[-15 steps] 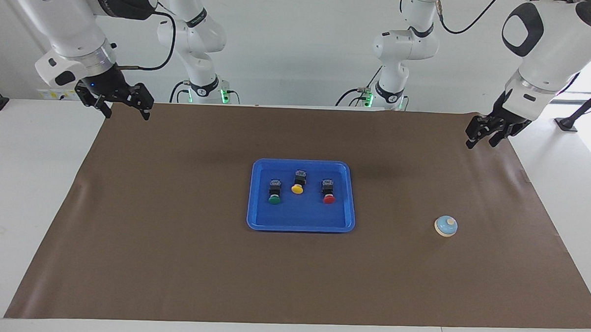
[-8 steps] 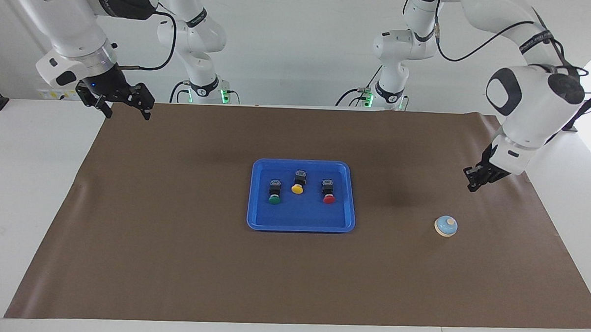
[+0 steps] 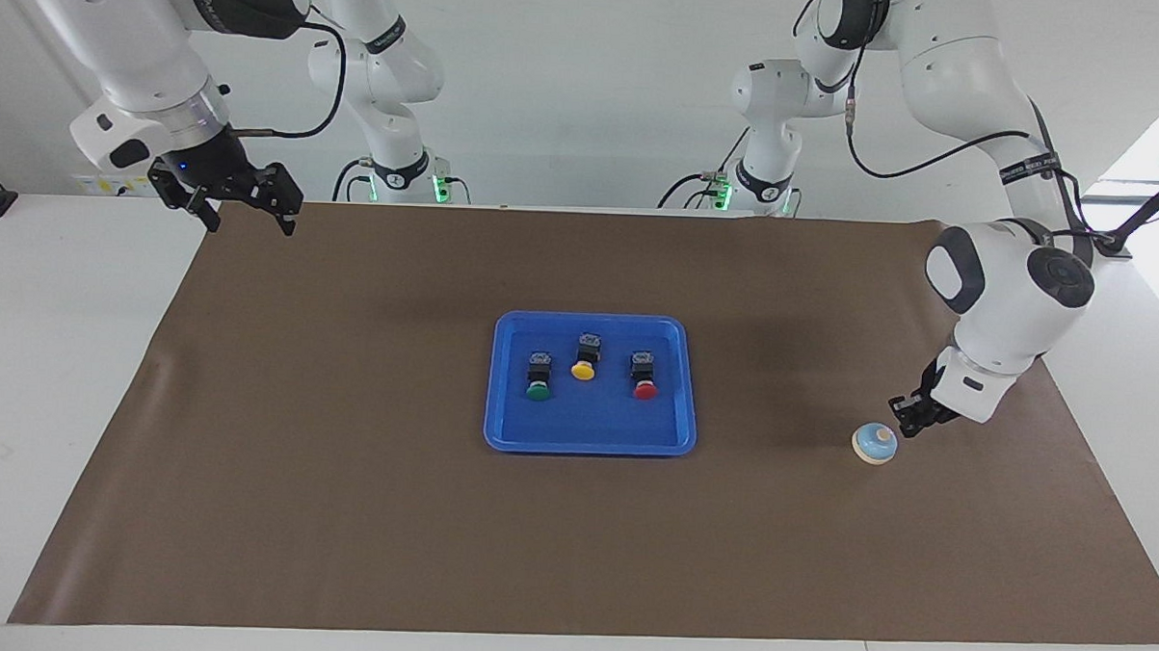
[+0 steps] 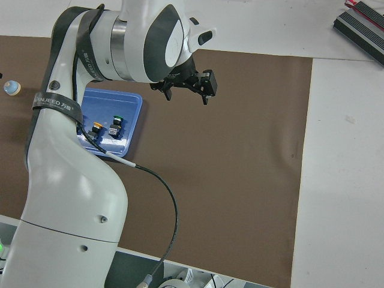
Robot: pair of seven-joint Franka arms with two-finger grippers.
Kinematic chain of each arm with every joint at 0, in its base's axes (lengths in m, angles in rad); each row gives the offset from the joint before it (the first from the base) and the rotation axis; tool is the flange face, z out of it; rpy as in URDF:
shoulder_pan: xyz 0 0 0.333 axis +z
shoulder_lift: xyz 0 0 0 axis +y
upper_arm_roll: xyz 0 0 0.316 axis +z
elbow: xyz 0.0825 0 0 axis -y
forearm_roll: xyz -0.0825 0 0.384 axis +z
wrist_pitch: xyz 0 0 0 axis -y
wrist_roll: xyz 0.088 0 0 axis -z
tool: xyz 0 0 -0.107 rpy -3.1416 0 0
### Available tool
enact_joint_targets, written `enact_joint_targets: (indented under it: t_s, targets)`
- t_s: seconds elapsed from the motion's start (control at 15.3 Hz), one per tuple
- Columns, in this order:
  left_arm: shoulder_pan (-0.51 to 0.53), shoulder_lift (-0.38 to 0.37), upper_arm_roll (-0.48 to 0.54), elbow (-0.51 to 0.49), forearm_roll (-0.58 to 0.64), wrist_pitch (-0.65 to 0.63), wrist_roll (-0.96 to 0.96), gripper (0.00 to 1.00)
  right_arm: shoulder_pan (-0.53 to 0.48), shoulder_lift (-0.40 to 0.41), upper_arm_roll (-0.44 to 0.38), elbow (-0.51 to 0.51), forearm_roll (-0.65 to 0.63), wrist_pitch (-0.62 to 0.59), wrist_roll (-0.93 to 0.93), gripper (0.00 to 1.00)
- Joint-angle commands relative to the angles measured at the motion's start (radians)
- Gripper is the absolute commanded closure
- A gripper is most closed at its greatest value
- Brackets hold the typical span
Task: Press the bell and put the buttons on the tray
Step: 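Reach the left gripper to the silver bell and press it again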
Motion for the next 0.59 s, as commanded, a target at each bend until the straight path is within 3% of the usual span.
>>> enact_joint_targets:
  t_s: [0.0, 0.52]
  targets:
    - [-0.007, 0.014, 0.002, 0.014, 0.027, 0.024, -0.015, 1.0, -0.006, -0.011, 0.003, -0.007, 0.015, -0.012, -0.019, 0.0]
    - [-0.013, 0.001, 0.002, -0.038, 0.027, 0.015, -0.023, 1.0, -0.006, -0.011, 0.003, -0.007, 0.015, -0.012, -0.019, 0.0]
